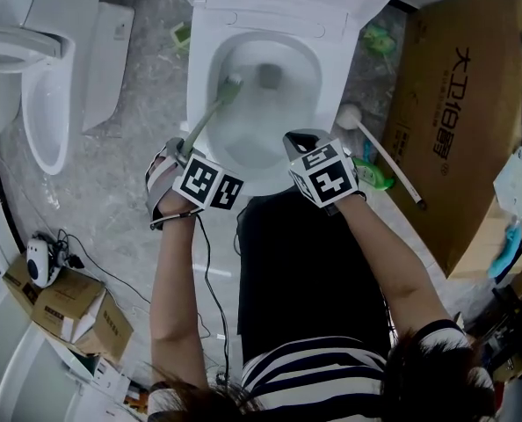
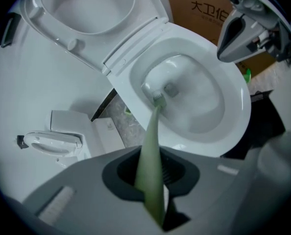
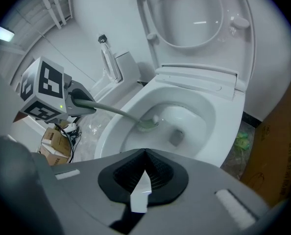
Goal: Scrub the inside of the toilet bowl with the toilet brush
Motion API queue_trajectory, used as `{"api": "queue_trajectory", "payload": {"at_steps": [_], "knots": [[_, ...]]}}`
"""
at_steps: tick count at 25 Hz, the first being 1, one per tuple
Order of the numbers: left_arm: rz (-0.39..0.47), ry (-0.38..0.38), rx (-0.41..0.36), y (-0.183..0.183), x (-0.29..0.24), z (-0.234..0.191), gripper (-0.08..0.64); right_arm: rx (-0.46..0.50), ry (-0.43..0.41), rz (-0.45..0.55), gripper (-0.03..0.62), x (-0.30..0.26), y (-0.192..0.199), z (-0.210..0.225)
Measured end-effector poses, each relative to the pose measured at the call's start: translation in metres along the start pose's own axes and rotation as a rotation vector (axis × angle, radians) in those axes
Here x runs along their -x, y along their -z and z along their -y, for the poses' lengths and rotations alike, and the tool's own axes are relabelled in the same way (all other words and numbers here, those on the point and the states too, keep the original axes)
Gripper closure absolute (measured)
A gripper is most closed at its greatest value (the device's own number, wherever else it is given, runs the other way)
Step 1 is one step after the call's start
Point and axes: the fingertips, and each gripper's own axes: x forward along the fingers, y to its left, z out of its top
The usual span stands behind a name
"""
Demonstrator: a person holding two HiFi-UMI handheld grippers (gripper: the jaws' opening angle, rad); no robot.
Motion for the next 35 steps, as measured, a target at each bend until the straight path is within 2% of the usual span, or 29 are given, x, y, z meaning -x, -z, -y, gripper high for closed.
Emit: {"api": "queue_trajectory", "payload": {"at_steps": [7, 12, 16, 28, 35], "knots": [[-0.048, 0.041, -0.088, 0.018, 0.006, 0.012, 0.560, 0.016, -0.001, -0.007, 0.595, 0.002, 0.003, -0.009], [-0.089, 0.100, -0.160, 0.032, 0.012, 0.027, 0.560, 0.013, -0.001, -0.011, 0.595, 0.003, 0.004, -0.013], [-0.095, 0.138, -0.182, 0.041, 0.016, 0.040, 0.560, 0.019, -0.006, -0.012, 0.595, 0.002, 0.005, -0.017], [-0.060, 0.345, -0.123, 0.050, 0.023, 0.087, 0.560, -0.008, 0.020, -0.038, 0.595, -0.001, 0.015, -0.009], [-0.005, 0.454, -0.022, 0.035, 0.031, 0.104, 0.560, -0.036, 0.030, -0.041, 0.595, -0.003, 0.018, -0.006]]}}
